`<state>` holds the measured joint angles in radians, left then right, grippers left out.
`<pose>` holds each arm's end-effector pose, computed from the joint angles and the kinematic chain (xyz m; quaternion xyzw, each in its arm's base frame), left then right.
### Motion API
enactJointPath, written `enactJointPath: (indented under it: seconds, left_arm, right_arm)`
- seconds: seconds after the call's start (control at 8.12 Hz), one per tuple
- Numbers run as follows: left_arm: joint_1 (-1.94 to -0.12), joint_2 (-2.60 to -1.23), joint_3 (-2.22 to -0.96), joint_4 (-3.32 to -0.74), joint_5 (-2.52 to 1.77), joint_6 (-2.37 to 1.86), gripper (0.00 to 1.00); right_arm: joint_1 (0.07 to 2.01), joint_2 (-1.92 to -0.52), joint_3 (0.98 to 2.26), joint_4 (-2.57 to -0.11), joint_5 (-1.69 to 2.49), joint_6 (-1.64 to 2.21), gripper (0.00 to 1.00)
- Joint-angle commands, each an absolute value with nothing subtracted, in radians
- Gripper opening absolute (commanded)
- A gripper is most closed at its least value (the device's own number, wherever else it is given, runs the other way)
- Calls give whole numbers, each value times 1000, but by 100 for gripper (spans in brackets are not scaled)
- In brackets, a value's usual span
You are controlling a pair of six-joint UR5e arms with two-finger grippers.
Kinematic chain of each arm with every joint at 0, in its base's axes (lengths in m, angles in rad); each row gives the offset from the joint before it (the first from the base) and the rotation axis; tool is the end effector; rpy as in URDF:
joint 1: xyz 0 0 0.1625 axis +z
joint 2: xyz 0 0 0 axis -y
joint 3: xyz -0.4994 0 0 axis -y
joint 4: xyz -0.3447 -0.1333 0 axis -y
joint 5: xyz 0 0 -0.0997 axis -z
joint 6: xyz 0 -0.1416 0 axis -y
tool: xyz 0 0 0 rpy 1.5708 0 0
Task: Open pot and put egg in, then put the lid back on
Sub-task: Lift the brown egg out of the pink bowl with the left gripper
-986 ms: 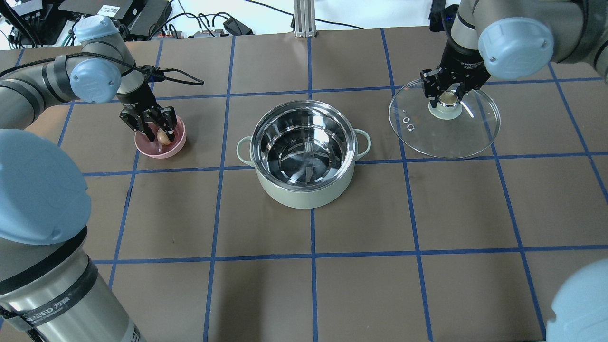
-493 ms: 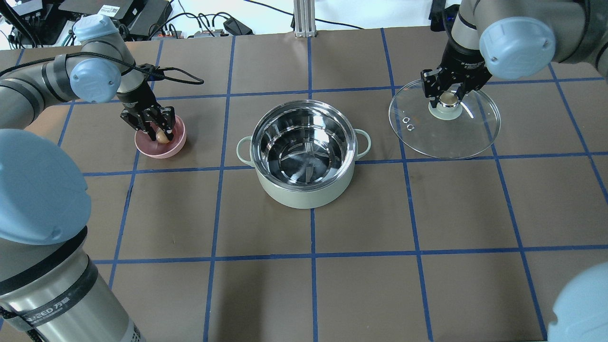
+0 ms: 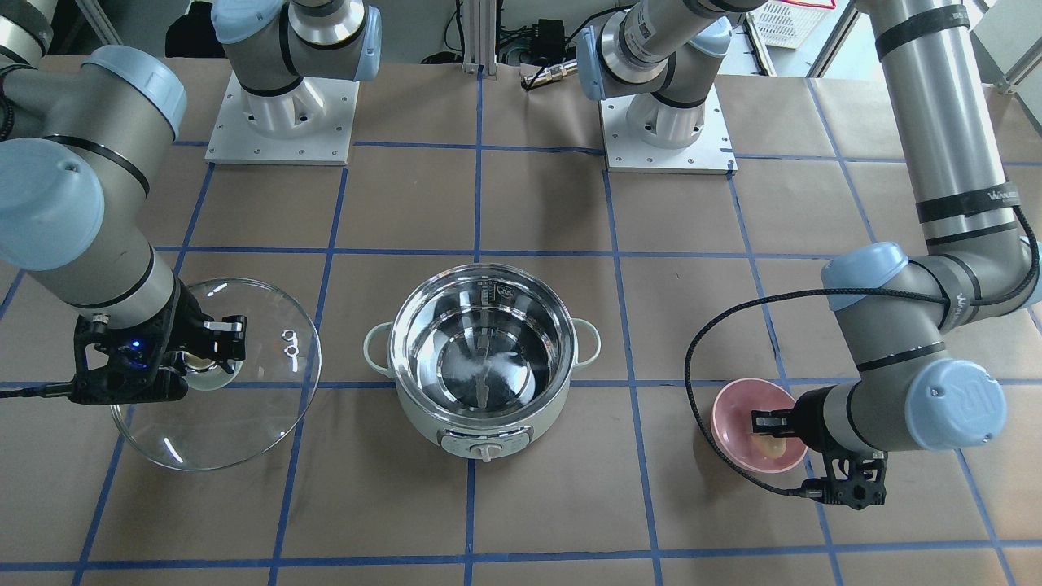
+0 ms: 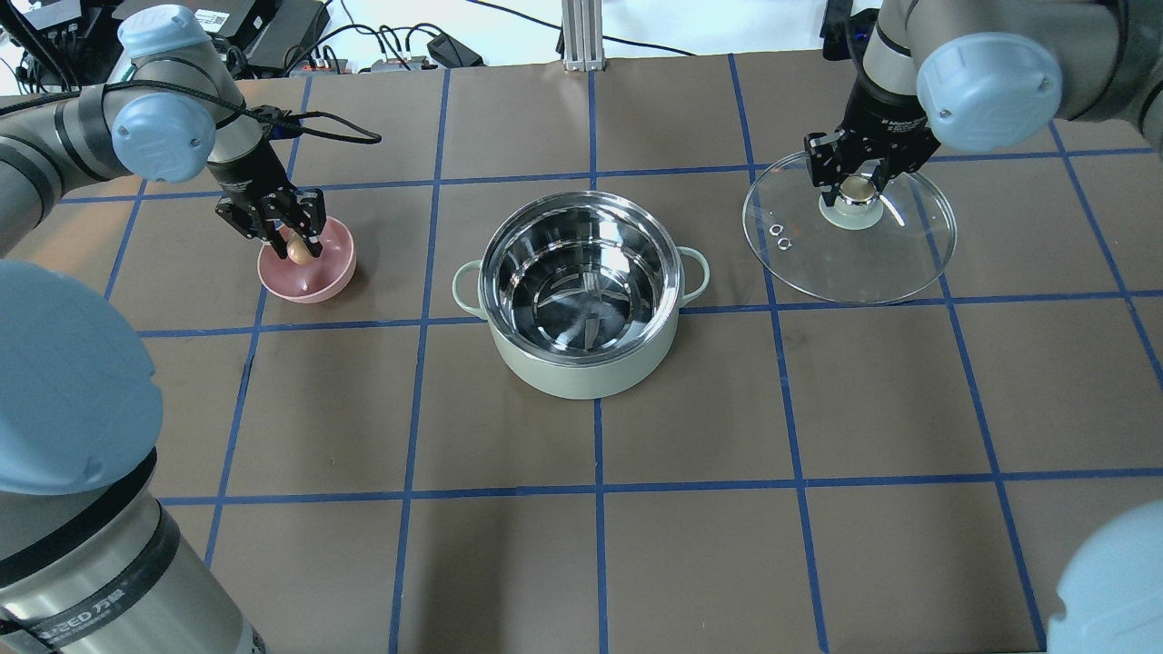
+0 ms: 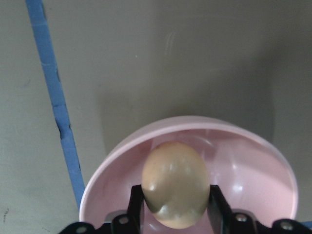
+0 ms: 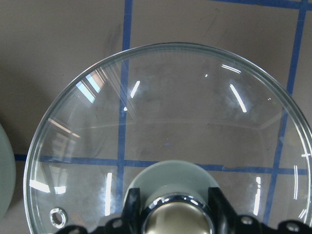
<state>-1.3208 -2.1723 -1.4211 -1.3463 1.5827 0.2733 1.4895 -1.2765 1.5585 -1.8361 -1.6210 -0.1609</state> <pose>0.0353 -0.6700 0.2633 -0.0123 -0.9935 -0.1111 0.0236 0.0792 -0.5816 0.4014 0.0400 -0.9989 -0.0113 0.0239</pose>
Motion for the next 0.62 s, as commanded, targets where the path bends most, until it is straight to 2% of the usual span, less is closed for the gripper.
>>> enactJointPath:
  seconds: [0.0,0.25,0.49]
  left_arm:
    - [-1325,-2103,-1419,-1402,1585,233,0]
    - [-1359,-2021,-1419,-1451,1586,166,0]
    - [-1492,-1929,-1419,-1479,1586,27,0]
  right_arm:
    - [1489,-1276,1559,-1836,-1618,-161,0]
    - [1489,-1275,1559,-1836,-1617,-163,0]
    - [1489,-1275,1559,-1836,-1617,-161,0]
